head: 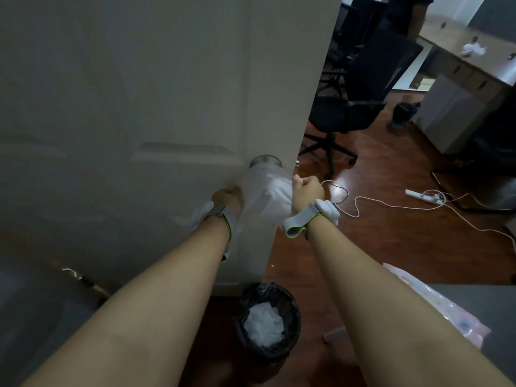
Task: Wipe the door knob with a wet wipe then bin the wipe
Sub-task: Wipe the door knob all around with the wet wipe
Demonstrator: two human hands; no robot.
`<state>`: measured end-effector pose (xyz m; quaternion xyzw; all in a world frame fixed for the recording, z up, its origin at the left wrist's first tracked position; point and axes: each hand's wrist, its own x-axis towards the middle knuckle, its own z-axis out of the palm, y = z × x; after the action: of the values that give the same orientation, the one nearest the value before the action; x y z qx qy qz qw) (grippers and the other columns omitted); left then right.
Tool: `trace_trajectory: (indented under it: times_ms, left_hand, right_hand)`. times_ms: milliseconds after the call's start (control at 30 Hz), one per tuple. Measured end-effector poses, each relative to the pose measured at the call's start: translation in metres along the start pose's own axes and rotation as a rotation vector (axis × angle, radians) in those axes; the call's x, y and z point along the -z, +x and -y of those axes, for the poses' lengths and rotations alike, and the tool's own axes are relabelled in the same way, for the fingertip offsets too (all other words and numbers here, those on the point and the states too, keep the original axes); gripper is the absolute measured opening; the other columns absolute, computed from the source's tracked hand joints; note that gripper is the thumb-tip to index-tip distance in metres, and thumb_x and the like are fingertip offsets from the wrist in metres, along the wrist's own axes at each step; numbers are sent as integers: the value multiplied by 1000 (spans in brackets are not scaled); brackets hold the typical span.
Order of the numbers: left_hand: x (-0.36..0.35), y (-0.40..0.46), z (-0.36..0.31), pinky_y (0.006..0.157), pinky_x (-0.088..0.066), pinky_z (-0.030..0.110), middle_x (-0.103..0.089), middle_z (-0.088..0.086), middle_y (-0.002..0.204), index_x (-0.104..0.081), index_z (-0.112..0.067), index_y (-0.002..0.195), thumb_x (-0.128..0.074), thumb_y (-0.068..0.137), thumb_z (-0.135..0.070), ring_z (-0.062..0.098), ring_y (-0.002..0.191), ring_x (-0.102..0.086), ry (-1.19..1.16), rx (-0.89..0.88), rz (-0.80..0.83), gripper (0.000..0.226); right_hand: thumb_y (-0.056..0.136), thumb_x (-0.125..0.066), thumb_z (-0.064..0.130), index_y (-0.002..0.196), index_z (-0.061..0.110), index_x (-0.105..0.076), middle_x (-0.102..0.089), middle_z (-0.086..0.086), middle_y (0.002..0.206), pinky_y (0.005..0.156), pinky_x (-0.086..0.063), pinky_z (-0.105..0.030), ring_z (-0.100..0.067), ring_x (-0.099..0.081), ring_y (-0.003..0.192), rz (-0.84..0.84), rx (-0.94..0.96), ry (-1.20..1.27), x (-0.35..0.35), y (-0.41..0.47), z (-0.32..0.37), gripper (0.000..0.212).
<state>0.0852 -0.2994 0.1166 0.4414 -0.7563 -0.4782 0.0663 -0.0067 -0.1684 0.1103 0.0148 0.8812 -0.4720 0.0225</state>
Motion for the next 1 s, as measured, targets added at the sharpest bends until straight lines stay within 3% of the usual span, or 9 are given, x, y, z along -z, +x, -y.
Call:
trace_trajectory:
  times_ms: [100,167,267,367,500,633,767,933,1000]
  left_hand:
    - [-1,4,-1,93,-45,35,-63,20,125,-61,1,117,-41,97,-25,34,117,-57,-29,-10,13,39]
    - [2,7,-2,82,-45,32,-67,21,116,-66,1,107,-41,94,-27,34,108,-62,-90,2,-104,39]
    - [10,0,-9,65,-35,28,-65,26,88,-64,2,82,-44,85,-31,32,76,-58,-264,-70,-432,38]
    - [10,-7,-20,65,-31,25,-68,17,92,-55,-11,74,-48,89,-35,32,82,-60,-265,-180,-486,29]
    - [2,-17,-42,68,-32,25,-71,14,97,-55,-17,68,-47,87,-53,33,91,-62,-121,-193,-280,42]
    - [-4,-20,-45,77,-41,31,-67,21,114,-68,-7,104,-35,81,-68,34,97,-61,11,-140,67,73]
    - [-5,-20,-48,101,-48,40,-65,16,121,-59,-6,121,-55,66,-68,31,109,-61,-246,-24,258,83]
    - [-11,-13,-43,103,-44,37,-60,13,114,-54,-5,118,-57,87,-45,26,103,-58,-749,177,717,51]
    - [-10,-11,-44,102,-44,37,-59,15,116,-55,-6,122,-59,88,-37,26,105,-58,-803,221,734,46]
  right_hand:
    - [93,-49,35,90,10,-57,-64,-8,89,64,-29,-26,-23,-51,77,10,19,52,-4,3,-5,27]
    - [92,-49,36,83,16,-51,-60,-2,82,66,-31,-27,-22,-50,74,13,24,68,-2,6,-8,23]
    - [91,-50,38,89,16,-53,-65,-3,91,71,-35,-27,-20,-53,78,-9,17,156,6,12,-4,22]
    - [94,-50,36,99,10,-56,-67,-10,101,80,-44,-37,-24,-59,89,9,72,371,16,17,13,27]
    - [98,-40,40,109,8,-62,-68,-5,106,87,-49,-33,-14,-64,96,127,257,505,31,18,40,40]
    - [96,-39,46,112,23,-61,-68,3,110,84,-55,-22,-3,-66,98,308,305,591,37,19,54,36]
    - [96,-48,34,106,23,-62,-66,-8,113,97,-52,-43,-25,-63,110,328,331,549,39,22,54,19]
    - [99,-45,19,121,-2,-57,-66,1,87,62,-54,-13,3,-67,68,389,309,610,42,24,53,33]
    - [99,-43,15,123,-6,-54,-65,0,87,58,-53,-11,5,-68,64,415,307,638,43,25,54,34]
